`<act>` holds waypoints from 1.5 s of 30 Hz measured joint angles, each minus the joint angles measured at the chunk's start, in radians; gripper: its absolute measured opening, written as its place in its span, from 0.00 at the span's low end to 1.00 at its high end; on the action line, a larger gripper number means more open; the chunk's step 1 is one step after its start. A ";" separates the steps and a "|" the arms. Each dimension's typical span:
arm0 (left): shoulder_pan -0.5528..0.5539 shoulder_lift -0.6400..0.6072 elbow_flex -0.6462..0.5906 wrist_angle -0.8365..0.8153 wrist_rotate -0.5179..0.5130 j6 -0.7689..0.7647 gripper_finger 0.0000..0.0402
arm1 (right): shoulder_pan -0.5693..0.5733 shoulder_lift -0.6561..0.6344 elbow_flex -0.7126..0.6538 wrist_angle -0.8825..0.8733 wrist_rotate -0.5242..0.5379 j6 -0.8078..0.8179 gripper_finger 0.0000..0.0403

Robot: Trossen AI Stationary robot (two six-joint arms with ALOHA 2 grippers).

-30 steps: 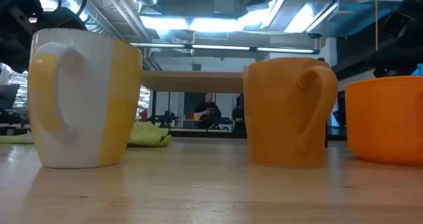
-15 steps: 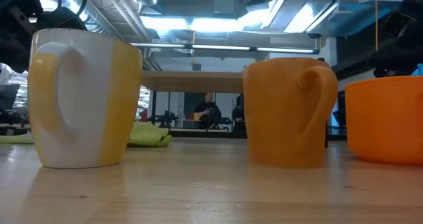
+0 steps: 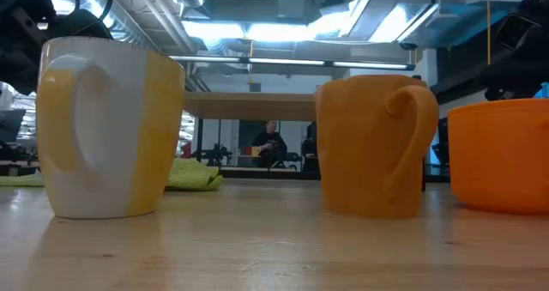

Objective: Stack small to large cups/mugs on shelf

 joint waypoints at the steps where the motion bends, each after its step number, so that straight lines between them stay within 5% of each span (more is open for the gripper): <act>1: 0.000 0.000 0.000 0.000 0.000 0.000 0.07 | 0.000 0.000 0.000 0.006 0.000 0.019 0.10; 9: 0.003 0.000 0.000 0.021 -0.010 0.000 0.07 | 0.000 0.000 0.000 0.103 0.003 0.192 0.10; 19: 0.003 0.000 0.001 0.079 -0.006 -0.013 0.07 | 0.000 0.000 0.000 0.253 0.262 0.019 0.10; 28: 0.003 0.000 0.101 0.229 -0.016 -0.080 0.07 | 0.000 0.000 0.000 0.467 0.335 -0.028 0.10; 34: 0.014 -0.001 0.148 0.232 -0.220 -0.076 0.07 | 0.000 0.000 0.000 0.526 0.386 -0.090 0.10; 40: 0.020 -0.002 0.244 0.239 -0.171 -0.046 0.07 | 0.000 0.000 0.000 0.583 0.377 0.012 0.10; 45: 0.063 -0.002 0.296 0.212 -0.181 0.128 0.07 | 0.000 0.000 0.000 0.601 0.435 -0.071 0.10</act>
